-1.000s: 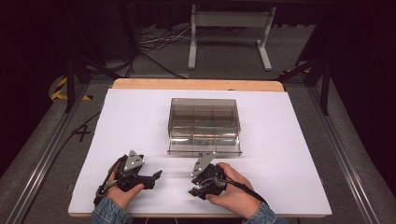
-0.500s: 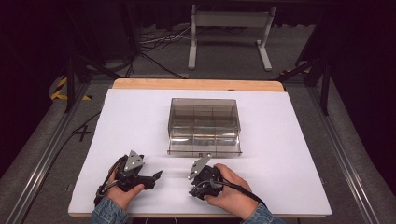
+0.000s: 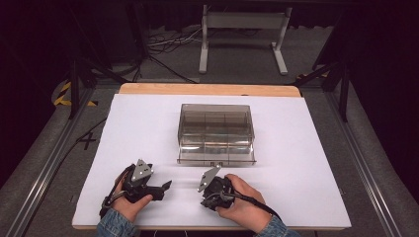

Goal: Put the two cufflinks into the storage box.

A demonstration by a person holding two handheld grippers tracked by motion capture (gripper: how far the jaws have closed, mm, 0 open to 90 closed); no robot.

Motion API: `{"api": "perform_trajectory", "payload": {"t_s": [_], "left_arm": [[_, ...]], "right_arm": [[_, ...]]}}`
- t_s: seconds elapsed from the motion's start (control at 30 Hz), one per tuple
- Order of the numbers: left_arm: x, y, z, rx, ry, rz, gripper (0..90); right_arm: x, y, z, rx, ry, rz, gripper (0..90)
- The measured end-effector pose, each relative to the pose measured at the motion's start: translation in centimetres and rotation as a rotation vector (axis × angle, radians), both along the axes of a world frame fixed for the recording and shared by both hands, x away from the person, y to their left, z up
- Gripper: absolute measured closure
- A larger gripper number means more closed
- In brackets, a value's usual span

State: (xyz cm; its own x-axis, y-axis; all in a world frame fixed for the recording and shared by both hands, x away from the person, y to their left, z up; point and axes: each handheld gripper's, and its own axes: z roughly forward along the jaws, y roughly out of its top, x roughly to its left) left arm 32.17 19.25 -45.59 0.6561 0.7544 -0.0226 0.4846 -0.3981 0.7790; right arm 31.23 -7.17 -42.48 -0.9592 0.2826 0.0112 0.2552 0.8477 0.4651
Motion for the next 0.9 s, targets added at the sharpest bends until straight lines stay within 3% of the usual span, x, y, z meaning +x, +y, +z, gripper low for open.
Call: {"api": "perform_trajectory", "payload": {"t_s": [0.5,0.9], "left_arm": [[0.0,0.0,0.0,0.001,0.001,0.001,11.2],[0.0,0.0,0.0,0.001,0.003,0.001,11.2]], "right_arm": [[0.2,-0.3,0.9,0.014,0.008,0.007,73.6],[0.4,-0.6,2.5,0.028,0.016,0.007,73.6]]}}
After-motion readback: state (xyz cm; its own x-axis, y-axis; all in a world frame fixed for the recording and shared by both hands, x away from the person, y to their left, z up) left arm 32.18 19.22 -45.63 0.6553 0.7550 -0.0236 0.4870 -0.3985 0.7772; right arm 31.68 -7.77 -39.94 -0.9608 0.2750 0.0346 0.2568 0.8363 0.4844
